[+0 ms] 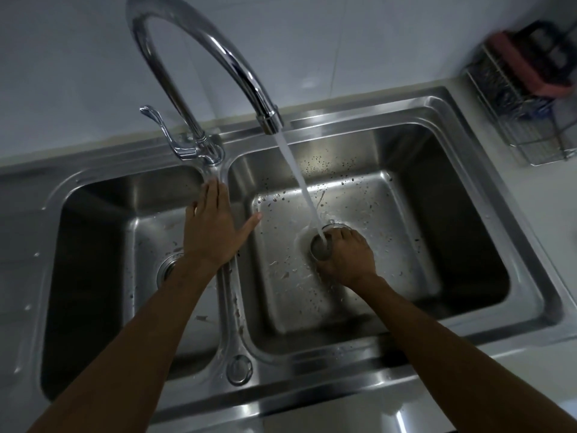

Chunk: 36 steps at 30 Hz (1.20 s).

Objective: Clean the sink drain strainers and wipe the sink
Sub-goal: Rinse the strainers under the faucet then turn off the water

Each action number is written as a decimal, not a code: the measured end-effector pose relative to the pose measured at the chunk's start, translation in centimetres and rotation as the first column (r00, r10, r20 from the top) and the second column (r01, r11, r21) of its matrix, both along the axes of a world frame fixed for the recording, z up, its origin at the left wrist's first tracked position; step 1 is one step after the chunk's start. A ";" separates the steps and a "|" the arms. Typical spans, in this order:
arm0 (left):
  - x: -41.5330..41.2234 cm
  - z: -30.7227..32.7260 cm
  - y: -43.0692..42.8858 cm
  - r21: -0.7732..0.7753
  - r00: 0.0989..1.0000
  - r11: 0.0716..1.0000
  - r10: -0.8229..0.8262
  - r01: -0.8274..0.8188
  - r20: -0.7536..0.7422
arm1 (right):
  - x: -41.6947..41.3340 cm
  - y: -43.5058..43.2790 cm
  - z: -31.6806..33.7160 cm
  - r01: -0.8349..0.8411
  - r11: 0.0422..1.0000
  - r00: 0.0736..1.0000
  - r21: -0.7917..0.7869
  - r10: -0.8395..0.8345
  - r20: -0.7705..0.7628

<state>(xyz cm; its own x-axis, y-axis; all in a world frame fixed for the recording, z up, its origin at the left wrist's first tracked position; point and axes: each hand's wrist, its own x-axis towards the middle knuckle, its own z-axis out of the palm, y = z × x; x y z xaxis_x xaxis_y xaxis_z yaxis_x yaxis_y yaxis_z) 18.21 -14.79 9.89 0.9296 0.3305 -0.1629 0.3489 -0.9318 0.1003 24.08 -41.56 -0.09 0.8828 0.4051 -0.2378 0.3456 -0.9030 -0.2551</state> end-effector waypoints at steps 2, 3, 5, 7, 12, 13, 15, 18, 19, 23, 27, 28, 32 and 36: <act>0.0 0.0 0.1 0.003 1.000 1.000 -0.008 0.008 -0.009 | -0.1 -0.6 0.3 0.017 0.998 0.999 0.062 -0.019 0.034; 0.0 0.0 0.1 0.000 1.000 1.000 -0.009 0.009 -0.010 | 0.0 -0.8 0.5 0.019 0.998 0.999 0.065 -0.022 0.042; -0.1 0.0 0.0 -0.009 1.000 1.000 -0.004 0.004 -0.014 | 0.2 -0.8 0.9 0.052 0.996 0.998 0.069 -0.054 0.026; -0.3 0.1 -0.1 -0.012 1.000 1.000 0.001 -0.002 -0.018 | -0.2 -0.1 1.2 0.086 0.990 0.996 0.115 -0.083 -0.034; -0.1 0.4 0.1 -0.013 1.000 1.000 -0.016 0.015 -0.018 | -0.9 -0.5 1.6 0.101 0.978 0.992 0.183 -0.085 -0.094; 0.0 0.5 0.1 -0.016 1.000 1.000 -0.021 0.021 -0.013 | -0.4 -0.8 1.7 0.152 0.968 0.985 0.199 -0.132 -0.107; 0.2 0.6 -0.1 -0.025 1.000 0.999 -0.030 0.030 -0.005 | 0.3 -1.0 2.1 0.238 0.946 0.966 0.221 -0.207 -0.156; -0.3 0.6 0.2 -0.018 1.000 1.000 -0.026 0.026 -0.012 | -0.1 -0.3 1.9 0.413 0.846 0.883 0.338 -0.280 -0.377; -0.4 0.6 0.3 -0.015 1.000 1.000 -0.023 0.022 -0.012 | -0.3 -0.2 1.9 0.548 0.750 0.786 0.371 -0.309 -0.536; -0.5 0.6 0.3 -0.018 1.000 1.000 -0.011 0.011 -0.012 | -0.4 -0.8 2.4 0.977 0.195 0.102 0.089 -0.056 -0.993; -0.5 0.6 0.6 -0.009 1.000 1.000 -0.013 0.013 -0.013 | -0.4 -0.7 2.3 0.991 -0.023 -0.125 -0.131 0.186 -0.975; -0.4 0.6 0.6 -0.008 1.000 1.000 -0.014 0.014 -0.010 | -0.5 -0.6 2.2 0.988 -0.020 -0.143 -0.151 0.208 -0.968; -0.3 0.7 0.2 -0.013 1.000 1.000 -0.015 0.015 -0.005 | -1.9 0.4 1.0 0.761 0.617 0.377 0.202 -0.167 -0.911; -0.5 0.6 0.3 0.004 1.000 1.000 -0.012 0.012 -0.017 | -5.1 2.9 -0.3 -0.085 0.996 0.910 0.004 0.079 -0.407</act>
<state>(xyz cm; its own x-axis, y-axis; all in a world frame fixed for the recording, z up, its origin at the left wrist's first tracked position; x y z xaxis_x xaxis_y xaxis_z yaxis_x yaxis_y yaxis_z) 17.68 -14.50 10.53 0.9309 0.3197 -0.1769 0.3389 -0.9365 0.0906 19.02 -38.64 -0.35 0.6722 0.4662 -0.5752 0.2876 -0.8802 -0.3775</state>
